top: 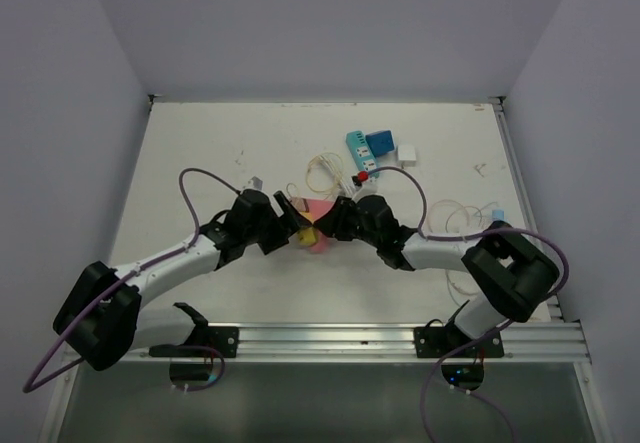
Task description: Pull the plug off the socket
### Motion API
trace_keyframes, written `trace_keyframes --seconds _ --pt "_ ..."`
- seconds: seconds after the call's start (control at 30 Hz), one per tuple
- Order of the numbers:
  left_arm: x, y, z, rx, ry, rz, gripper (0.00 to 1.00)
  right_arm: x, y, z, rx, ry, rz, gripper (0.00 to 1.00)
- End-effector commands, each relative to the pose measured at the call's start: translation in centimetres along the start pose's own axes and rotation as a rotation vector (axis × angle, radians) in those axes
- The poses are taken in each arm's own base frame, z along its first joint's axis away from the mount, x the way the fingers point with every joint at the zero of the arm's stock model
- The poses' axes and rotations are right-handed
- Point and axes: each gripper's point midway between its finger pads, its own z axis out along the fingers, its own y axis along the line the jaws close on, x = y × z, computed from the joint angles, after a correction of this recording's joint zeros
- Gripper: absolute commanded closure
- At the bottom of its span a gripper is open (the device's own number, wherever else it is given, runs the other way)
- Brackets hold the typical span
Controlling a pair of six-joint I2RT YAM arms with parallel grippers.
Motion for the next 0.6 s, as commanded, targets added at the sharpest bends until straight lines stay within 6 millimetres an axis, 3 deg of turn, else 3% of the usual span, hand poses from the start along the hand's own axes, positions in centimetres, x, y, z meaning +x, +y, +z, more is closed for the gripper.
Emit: trace_keyframes --seconds 0.0,0.13,0.23,0.57 --pt "0.4 -2.3 0.0 0.104 0.009 -0.009 0.13 -3.7 1.7 -1.0 0.027 -0.095 -0.090 1.00" --pt "1.2 -4.8 0.1 0.207 0.026 0.023 0.17 -4.3 1.7 -1.7 0.052 -0.101 -0.113 1.00" --pt "1.9 -5.6 0.4 0.234 0.047 0.034 0.20 -4.6 1.8 -2.1 0.056 -0.110 -0.111 1.00" --pt "2.6 -5.3 0.2 0.236 0.003 -0.018 0.17 -5.5 0.7 -3.1 0.151 -0.131 -0.091 1.00"
